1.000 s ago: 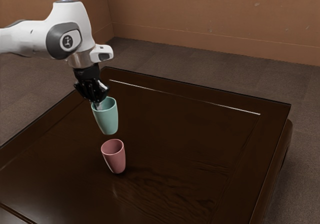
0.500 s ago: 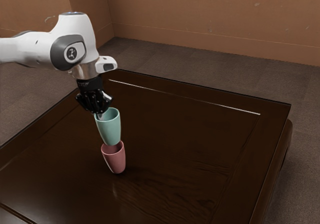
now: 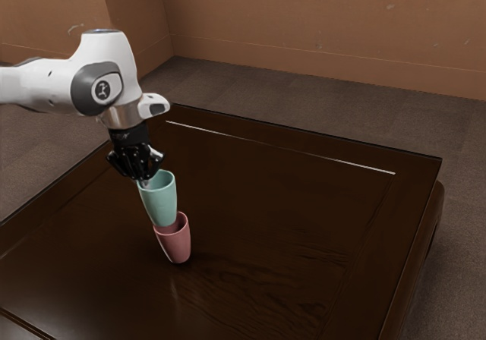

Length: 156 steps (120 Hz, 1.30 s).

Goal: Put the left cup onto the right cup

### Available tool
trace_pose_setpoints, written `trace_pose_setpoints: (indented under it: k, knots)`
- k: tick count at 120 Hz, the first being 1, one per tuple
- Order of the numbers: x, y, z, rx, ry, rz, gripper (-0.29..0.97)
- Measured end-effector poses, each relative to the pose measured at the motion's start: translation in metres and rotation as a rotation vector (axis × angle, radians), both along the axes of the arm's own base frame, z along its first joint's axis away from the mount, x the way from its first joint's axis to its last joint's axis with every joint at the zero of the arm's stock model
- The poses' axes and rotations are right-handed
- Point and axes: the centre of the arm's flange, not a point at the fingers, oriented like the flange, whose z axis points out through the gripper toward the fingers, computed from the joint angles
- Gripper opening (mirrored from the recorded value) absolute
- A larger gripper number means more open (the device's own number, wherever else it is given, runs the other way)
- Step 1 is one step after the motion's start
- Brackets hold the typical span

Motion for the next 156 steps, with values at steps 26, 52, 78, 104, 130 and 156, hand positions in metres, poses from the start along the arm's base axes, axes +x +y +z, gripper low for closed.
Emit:
trace_pose_setpoints:
  k: [26,52,78,104,130,156]
  knots:
    - [0.002,-0.004,-0.003,0.001,-0.006,0.011,-0.1]
    - [0.006,-0.004,-0.006,0.004,-0.022,0.021,-0.1]
    - [0.009,-0.003,-0.013,0.008,-0.027,0.028,-0.1]
    - [0.013,-0.001,-0.018,0.01,-0.032,0.031,-0.1]
    - [0.014,0.002,-0.024,0.009,-0.027,0.038,-0.1]
    - [0.012,0.007,-0.027,0.003,-0.023,0.051,0.17]
